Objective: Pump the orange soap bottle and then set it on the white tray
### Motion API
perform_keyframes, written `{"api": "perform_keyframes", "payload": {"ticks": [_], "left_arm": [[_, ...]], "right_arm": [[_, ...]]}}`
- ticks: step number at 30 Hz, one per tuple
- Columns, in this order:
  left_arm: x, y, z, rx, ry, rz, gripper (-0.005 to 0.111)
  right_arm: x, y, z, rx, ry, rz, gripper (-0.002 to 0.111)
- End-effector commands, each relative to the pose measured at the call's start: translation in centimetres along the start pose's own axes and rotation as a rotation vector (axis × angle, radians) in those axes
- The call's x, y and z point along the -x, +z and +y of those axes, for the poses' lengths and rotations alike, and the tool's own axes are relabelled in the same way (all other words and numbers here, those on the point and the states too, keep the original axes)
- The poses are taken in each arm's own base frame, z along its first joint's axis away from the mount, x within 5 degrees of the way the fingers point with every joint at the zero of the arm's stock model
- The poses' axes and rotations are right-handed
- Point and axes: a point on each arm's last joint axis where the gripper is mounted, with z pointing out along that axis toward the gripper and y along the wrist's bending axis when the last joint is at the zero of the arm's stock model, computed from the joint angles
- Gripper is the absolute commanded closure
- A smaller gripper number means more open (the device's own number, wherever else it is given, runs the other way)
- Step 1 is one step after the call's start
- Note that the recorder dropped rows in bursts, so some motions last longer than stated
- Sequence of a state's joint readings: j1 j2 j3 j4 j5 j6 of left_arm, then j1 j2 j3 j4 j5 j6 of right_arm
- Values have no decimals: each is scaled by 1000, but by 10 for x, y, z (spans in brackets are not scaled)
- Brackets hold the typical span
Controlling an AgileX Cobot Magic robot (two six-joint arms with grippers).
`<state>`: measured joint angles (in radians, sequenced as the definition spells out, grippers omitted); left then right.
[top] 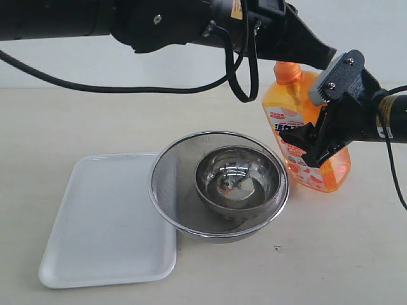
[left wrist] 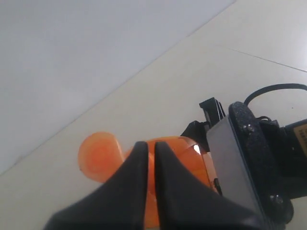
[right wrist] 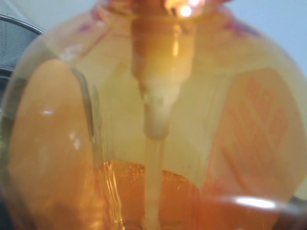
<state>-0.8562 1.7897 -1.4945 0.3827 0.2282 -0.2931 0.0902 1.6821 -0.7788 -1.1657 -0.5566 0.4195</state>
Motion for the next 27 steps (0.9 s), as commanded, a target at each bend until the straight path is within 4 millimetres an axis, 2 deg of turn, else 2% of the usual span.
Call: {"api": "perform_keyframes", "payload": {"ticks": [1,27], "left_arm": [[-2,0,-1,6,-3,32,102],[-7,-3,5,63,58,114,102]], "right_arm": [[9,-2,-2,-9,5,-58,108],[9,-2,-2,-10,4,-56,108]]}}
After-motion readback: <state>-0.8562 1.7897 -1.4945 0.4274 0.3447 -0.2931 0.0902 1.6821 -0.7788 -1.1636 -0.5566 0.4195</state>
